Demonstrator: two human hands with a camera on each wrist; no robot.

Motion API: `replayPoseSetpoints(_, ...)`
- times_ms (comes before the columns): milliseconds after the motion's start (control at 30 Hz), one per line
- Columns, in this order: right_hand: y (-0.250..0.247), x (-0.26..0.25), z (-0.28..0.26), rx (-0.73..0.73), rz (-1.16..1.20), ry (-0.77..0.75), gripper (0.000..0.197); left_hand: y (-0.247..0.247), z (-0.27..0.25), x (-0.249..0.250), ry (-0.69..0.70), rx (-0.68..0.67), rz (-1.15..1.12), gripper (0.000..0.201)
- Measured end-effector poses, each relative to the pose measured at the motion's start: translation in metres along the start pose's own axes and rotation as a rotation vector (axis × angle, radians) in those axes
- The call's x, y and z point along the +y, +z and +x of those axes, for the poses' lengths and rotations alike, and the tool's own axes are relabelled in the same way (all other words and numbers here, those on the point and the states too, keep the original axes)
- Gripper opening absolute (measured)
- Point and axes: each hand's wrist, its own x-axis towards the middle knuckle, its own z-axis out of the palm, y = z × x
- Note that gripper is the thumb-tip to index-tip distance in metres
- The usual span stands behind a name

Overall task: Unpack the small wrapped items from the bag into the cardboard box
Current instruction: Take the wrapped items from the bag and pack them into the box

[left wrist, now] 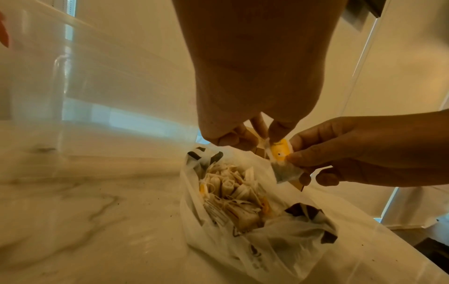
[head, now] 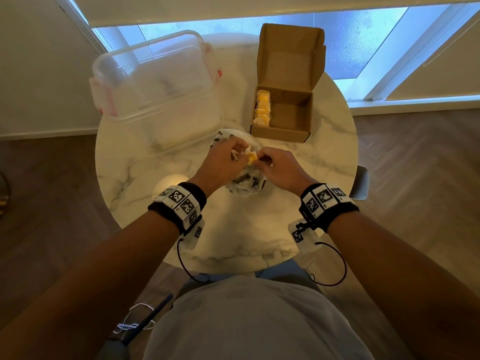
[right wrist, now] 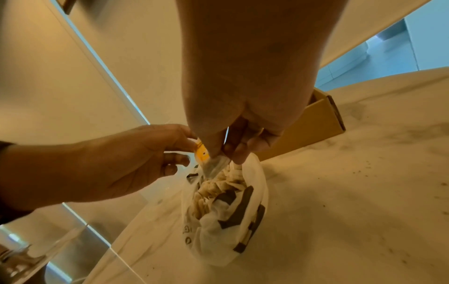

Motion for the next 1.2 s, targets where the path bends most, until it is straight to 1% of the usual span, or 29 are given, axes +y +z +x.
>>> replayPoseSetpoints(67, -0.003, 0.001, -0.001, 0.009, 0.027, 0.005, 0.008, 0.0, 0.0, 0.0, 0.013, -0.043, 0.025, 0.022)
replayPoseSetpoints(200, -0.011, -0.001, -0.001, 0.004, 0.026, -0.012, 0.011, 0.0, 0.005, 0.003, 0.05, -0.061, 0.025, 0.018)
replayPoseSetpoints(267, -0.015, 0.0, 0.002, 0.01, 0.015, -0.005, 0.013, 0.001, 0.012, 0.006, 0.061, -0.062, 0.024, 0.018)
replayPoseSetpoints(333, -0.023, 0.0, 0.009, 0.04, 0.008, -0.002, 0.015, 0.0, 0.022, 0.011, 0.071, -0.031, -0.001, 0.02)
replayPoseSetpoints(400, -0.034, 0.002, 0.019, 0.081, 0.0, 0.005, 0.017, -0.003, 0.036, 0.014, 0.081, 0.008, -0.008, 0.02)
replayPoseSetpoints(500, -0.054, 0.009, 0.04, 0.124, -0.028, 0.051, 0.012, -0.007, 0.062, 0.015, 0.09, 0.045, 0.06, 0.012)
replayPoseSetpoints(567, -0.063, 0.012, 0.054, 0.157, -0.051, 0.074, 0.013, -0.008, 0.076, 0.008, 0.089, 0.06, 0.09, 0.011)
replayPoseSetpoints(733, -0.069, 0.023, 0.091, 0.189, -0.088, 0.154, 0.018, 0.001, 0.098, -0.009, 0.153, 0.01, 0.208, 0.017)
replayPoseSetpoints(833, -0.059, 0.03, 0.108, 0.137, -0.099, 0.165, 0.019, 0.007, 0.105, -0.016, 0.129, -0.035, 0.302, 0.02)
replayPoseSetpoints(933, -0.049, 0.033, 0.122, 0.022, -0.116, 0.157, 0.02, 0.011, 0.109, -0.022, 0.1, -0.048, 0.325, 0.018)
replayPoseSetpoints(1033, -0.049, 0.038, 0.135, -0.08, -0.13, 0.211, 0.024, 0.013, 0.113, -0.022, 0.092, -0.038, 0.351, 0.018)
replayPoseSetpoints(1133, -0.054, 0.04, 0.146, -0.105, -0.119, 0.232, 0.037, 0.014, 0.114, -0.022, 0.092, -0.035, 0.357, 0.018)
replayPoseSetpoints(1200, -0.06, 0.041, 0.15, -0.136, -0.147, 0.221, 0.036, 0.015, 0.115, -0.022, 0.078, -0.034, 0.325, 0.019)
